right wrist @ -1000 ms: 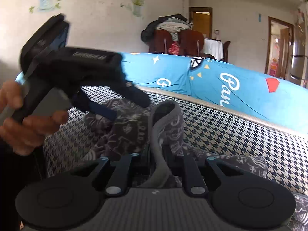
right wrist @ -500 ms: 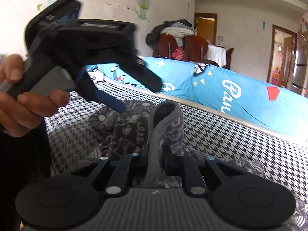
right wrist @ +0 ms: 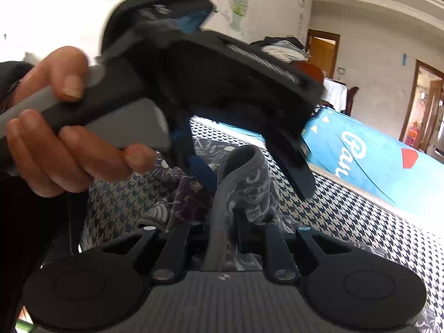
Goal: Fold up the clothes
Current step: 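Close the left gripper on the cuff while the right gripper holds it up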
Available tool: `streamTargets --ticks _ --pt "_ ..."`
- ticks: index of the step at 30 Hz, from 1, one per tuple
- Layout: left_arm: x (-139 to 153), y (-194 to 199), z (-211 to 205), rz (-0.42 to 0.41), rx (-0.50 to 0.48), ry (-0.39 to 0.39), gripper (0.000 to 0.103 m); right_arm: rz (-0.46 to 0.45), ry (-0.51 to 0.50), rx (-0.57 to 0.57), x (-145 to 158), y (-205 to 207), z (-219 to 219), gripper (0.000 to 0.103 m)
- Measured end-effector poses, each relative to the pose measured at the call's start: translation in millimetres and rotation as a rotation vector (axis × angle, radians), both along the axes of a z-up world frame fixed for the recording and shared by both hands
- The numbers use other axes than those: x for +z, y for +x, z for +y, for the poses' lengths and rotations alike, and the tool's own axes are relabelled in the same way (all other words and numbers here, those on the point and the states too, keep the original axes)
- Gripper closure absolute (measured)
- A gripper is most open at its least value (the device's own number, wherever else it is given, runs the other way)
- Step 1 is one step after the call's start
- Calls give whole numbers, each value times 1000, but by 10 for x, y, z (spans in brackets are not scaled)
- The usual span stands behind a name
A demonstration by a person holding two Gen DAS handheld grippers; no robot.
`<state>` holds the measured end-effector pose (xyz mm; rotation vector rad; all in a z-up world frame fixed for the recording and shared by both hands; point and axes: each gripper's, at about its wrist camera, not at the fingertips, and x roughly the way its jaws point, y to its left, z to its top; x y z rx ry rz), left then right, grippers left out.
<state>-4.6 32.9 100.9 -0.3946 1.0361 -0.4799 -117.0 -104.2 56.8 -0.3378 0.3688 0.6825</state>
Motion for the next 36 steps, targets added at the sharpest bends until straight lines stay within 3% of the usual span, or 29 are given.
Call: streamTargets --ticks 3,5,7,9,13,15,21,30,36 --pt "-65 10 -33 27 5 9 3 -6 -6 14 -19 -6 13 88" --pt "-118 9 -26 42 19 13 18 -8 -9 18 -33 2 7 88" --pt "-171 8 -18 56 33 17 43 -9 -21 17 -54 3 5 88" --pt "-224 7 -10 71 46 21 53 -7 -32 8 -71 -3 -4 87" --pt "-305 -14 37 79 88 24 58 14 -4 -11 -40 -76 -88 81" --pt "-346 -18 67 85 113 29 59 19 13 -37 -25 -127 -148 62" --pt "-368 -64 103 82 139 16 59 41 39 -93 -23 -235 -280 35" --pt "-362 -59 168 84 148 -3 59 64 9 -120 -128 -409 -412 17" --pt "-379 -29 161 82 146 -3 59 87 -44 -155 -198 -397 -416 10"
